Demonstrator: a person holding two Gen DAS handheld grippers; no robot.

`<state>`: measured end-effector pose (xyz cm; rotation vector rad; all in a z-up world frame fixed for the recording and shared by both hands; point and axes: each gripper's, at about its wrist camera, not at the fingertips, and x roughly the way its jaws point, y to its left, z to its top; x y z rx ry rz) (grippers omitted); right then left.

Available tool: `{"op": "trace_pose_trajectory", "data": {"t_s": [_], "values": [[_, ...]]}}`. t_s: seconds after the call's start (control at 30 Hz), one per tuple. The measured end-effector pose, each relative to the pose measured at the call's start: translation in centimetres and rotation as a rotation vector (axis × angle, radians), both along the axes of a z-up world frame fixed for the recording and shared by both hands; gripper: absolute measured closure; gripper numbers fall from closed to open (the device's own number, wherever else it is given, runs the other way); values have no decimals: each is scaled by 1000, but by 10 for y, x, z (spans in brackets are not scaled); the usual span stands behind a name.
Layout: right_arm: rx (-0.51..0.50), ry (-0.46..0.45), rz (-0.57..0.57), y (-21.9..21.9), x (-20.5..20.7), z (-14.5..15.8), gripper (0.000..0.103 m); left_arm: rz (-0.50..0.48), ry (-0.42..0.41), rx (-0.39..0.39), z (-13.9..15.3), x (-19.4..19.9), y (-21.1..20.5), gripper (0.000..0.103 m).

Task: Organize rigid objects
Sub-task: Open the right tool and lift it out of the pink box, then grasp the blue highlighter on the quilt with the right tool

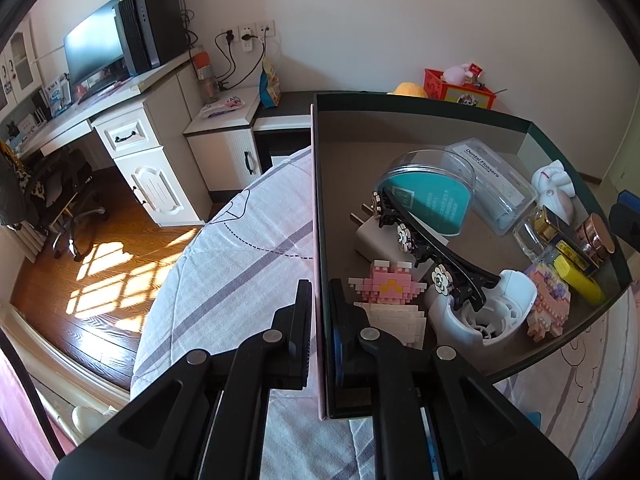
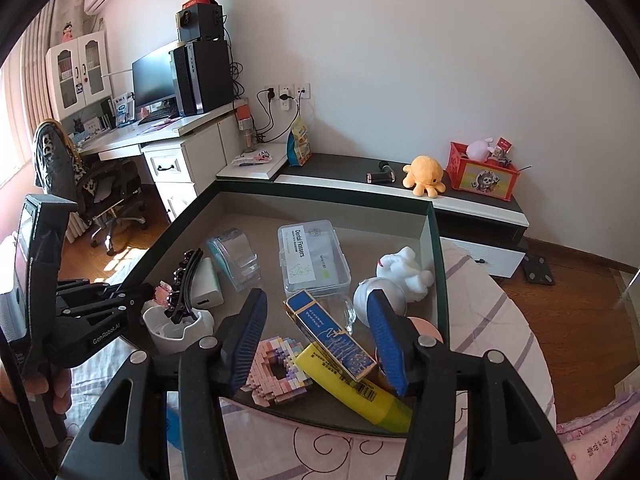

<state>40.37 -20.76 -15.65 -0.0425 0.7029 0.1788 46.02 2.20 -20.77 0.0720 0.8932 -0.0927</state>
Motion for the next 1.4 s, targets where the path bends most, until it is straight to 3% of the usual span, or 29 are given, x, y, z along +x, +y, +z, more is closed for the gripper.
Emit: {"op": "trace_pose_trajectory", "data": {"t_s": [0.3,0.5,0.6,0.7,0.83,1.1,1.4], "values": [[2,0,-18,-10,-36,6,44,-10,-34,-19,19,-28,5,91],[14,3,-43,-24,-65,9,44,15,-82,-5,35,-62,13,74],[21,1,-44,-25,-80,9,43,23,-97,-9,40,-76,20,61],[35,7,-45,-26,-91,7,43,36,-103,-10,43,-89,25,58],[42,19,-38,-23,-104,1,43,52,-109,-12,44,-108,33,36],[20,86,89,24,-113,-28,38,67,-112,-13,41,-136,47,27],[-99,164,270,87,-77,-68,38,78,-113,16,37,-132,54,22]]}}
